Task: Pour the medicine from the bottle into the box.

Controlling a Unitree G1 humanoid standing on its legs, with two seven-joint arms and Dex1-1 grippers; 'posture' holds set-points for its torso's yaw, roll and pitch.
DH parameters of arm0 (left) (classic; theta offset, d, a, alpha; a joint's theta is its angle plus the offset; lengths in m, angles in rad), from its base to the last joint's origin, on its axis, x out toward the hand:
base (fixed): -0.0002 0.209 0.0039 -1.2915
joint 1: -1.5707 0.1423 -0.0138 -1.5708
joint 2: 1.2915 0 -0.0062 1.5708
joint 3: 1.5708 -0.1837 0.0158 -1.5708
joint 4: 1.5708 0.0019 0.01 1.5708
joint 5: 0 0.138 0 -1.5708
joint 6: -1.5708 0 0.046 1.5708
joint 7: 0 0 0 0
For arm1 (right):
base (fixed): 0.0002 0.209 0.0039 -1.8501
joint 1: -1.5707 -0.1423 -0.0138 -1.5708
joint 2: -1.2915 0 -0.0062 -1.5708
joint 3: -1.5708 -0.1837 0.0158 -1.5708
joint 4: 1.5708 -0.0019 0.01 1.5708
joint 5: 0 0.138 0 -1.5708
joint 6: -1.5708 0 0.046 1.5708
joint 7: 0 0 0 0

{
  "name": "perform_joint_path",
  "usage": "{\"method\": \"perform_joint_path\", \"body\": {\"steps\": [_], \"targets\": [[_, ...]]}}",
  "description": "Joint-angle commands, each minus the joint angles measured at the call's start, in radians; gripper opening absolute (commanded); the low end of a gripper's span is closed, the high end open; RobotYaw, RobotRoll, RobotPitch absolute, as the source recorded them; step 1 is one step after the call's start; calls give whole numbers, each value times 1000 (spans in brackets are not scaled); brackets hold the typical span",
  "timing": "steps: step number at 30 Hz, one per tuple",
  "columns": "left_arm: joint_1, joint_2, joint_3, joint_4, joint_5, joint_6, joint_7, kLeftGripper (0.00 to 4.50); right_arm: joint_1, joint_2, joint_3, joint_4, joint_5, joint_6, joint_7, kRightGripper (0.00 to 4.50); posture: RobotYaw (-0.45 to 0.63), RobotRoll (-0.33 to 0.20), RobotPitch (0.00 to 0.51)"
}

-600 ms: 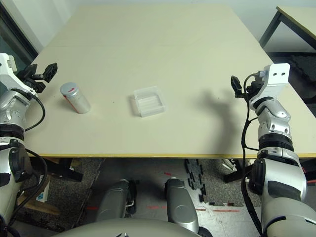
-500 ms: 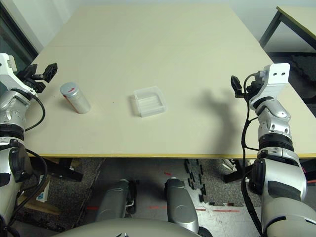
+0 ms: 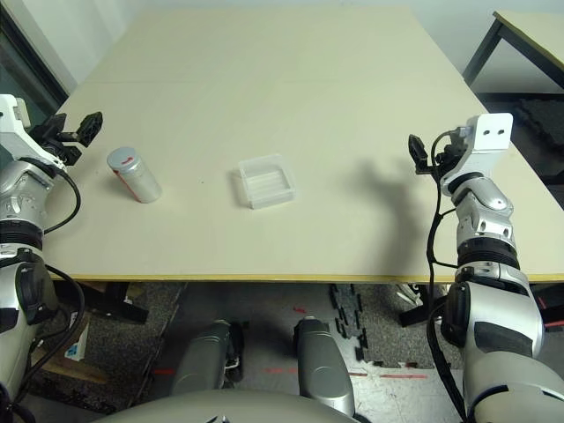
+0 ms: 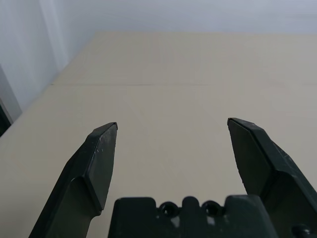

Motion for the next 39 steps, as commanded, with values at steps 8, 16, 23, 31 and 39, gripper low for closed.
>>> {"method": "perform_joint_path", "body": {"steps": [8, 16, 23, 31, 39], "targets": [[25, 28, 38, -29, -46, 64, -87, 4455, 53, 69, 46, -258, 147, 188, 342, 4500, -154, 0, 91], [120, 45, 76, -160, -117, 144, -188, 4455, 154, 79, 146, -483, 188, 295, 575, 4500, -135, 0, 89], [200, 50, 113, -308, -188, 192, -256, 4455, 203, 55, 263, -613, 170, 287, 761, 4500, -118, 0, 94], [385, 35, 162, -586, -292, 307, -285, 4455, 195, 56, 304, -601, 129, 238, 777, 4500, -92, 0, 102], [616, 11, 160, -823, -334, 375, -288, 4455, 175, 65, 308, -568, 120, 224, 781, 4500, -69, 0, 113]]}}
